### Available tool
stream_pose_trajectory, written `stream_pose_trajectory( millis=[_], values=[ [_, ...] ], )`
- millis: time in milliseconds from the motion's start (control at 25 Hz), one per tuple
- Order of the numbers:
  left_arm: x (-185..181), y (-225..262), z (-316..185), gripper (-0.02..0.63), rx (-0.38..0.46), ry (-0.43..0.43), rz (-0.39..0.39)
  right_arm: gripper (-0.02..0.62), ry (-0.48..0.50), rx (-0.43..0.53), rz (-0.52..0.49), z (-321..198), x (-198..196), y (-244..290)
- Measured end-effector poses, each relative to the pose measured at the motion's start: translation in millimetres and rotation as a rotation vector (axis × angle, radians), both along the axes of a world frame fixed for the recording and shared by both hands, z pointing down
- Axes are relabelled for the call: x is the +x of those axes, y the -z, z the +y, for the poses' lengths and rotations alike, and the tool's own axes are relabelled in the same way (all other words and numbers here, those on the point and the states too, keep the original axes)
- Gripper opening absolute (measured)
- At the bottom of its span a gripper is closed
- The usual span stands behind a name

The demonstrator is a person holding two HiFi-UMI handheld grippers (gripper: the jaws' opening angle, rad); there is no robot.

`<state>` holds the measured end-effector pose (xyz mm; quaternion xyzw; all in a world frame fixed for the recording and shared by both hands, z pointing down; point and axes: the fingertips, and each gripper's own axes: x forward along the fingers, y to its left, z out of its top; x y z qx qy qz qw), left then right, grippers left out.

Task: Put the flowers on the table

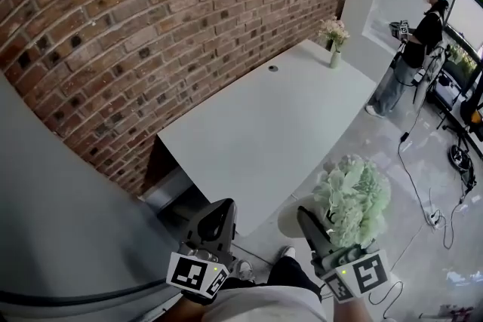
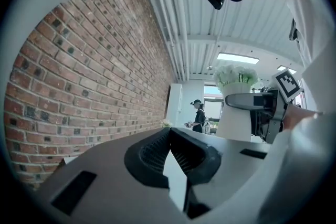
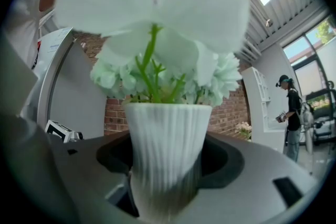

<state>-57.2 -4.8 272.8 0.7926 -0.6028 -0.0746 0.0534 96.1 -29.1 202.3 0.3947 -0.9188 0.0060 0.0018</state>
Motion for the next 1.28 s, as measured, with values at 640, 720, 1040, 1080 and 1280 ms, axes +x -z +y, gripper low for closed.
stream_pose_trajectory(
  millis=[640,720,1040,1080,1280],
  values=[
    [6,16,-79,0.006,0.028,0.278,0.004,0.353,0.284,0.020,0.018,-113,-7,11],
    [8,17,-85,0.006,0.026,0.306,-0.003,0.353,0.311,0.013,0.022,-123,-5,9],
    [-10,4,-88,0.006,-0.017,0.386,-0.018,0.353,0.348,0.011,0.014,-159,-25,-2],
    [-13,3,-89,0.006,-0.018,0.393,-0.022,0.353,0.353,0.014,0.015,-161,-29,-5],
    [-28,0,-96,0.006,-0.028,0.414,-0.042,0.353,0.360,0.012,0.025,-176,-46,-17]
  ],
)
